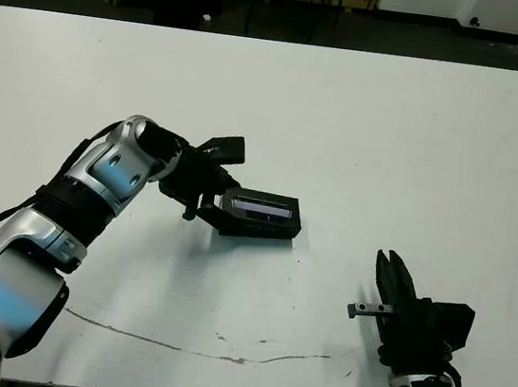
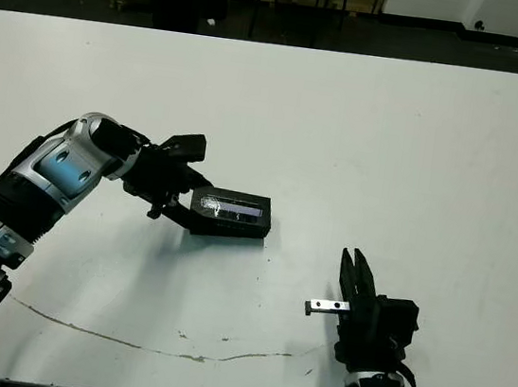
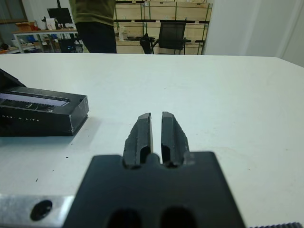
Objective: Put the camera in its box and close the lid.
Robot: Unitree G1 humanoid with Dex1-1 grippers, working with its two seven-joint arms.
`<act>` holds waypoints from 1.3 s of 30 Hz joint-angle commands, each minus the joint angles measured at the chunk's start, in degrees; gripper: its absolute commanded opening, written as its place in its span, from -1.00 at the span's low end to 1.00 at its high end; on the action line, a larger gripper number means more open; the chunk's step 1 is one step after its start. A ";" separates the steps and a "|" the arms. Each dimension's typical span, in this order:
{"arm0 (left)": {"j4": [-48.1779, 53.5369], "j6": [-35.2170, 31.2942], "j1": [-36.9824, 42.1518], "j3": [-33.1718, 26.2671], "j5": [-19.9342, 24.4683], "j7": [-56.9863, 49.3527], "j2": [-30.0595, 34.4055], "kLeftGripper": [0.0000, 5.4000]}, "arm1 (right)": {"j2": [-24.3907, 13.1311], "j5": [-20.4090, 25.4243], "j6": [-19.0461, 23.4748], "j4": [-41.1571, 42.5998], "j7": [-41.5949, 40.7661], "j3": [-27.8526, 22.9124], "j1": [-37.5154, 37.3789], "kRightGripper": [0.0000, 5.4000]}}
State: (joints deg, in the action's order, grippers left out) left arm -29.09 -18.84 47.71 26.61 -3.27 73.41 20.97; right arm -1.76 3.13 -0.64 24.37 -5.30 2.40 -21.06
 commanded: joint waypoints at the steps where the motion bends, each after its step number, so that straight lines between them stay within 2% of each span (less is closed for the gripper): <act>1: -0.42 -0.93 -1.88 0.25 -1.47 -0.76 1.76 -0.09 | -0.24 0.06 2.10 0.44 0.40 -0.17 -0.85 -1.00; 9: -1.54 -0.60 -2.80 0.21 -1.06 -0.84 1.34 -0.09 | -0.49 0.02 1.76 0.41 0.26 -0.38 -0.82 -1.00; 13: -2.15 -0.22 -3.35 0.16 -0.81 -0.92 0.97 -0.09 | -0.31 0.45 2.96 1.13 0.44 -0.60 -1.05 -1.00; 31: -3.80 2.71 -5.02 2.08 -2.57 -3.44 -0.76 -0.10 | -0.14 2.83 4.30 1.89 0.03 -1.00 -1.58 -1.00; 33: -4.59 1.30 -4.75 2.62 -2.32 -2.35 -1.07 0.04 | -0.37 2.64 4.05 1.80 0.00 -1.06 -1.60 -1.00; 35: -5.29 3.67 -5.06 3.19 -2.71 -2.09 -0.99 0.20 | -0.12 2.68 5.73 2.65 0.61 -1.03 -1.84 -1.00; 39: -5.58 5.37 -5.65 3.97 -3.79 -3.16 -0.72 0.53 | -0.75 1.85 3.61 1.87 -0.15 -0.92 -1.79 -1.00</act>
State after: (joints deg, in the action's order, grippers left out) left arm -32.68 -13.05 45.30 27.94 -3.64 70.47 19.93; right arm -1.91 5.06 3.11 26.89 -5.17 1.77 -22.17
